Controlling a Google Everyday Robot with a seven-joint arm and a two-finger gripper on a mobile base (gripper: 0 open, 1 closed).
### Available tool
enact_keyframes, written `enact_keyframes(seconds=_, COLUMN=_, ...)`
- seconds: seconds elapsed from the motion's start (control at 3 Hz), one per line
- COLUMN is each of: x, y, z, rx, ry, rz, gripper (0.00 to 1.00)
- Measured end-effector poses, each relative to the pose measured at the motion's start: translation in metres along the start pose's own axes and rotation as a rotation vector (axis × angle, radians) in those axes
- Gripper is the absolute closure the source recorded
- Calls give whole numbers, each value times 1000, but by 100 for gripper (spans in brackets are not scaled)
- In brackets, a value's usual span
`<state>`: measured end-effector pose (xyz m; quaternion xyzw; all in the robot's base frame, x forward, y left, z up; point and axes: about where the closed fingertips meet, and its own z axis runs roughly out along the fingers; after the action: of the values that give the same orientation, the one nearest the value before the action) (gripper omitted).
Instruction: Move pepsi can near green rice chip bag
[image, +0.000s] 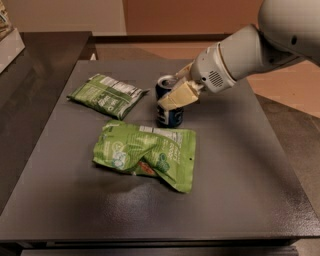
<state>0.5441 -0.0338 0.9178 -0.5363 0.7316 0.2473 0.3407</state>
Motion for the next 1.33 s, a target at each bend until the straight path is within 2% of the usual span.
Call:
enact_keyframes(seconds=1.0, x=1, y=15, z=10, rx=-14, ry=6, rz=-25, gripper=12)
enact_keyframes(seconds=1.33, x=0, y=16, z=10, rx=-15, ry=7, rz=-28, gripper=0)
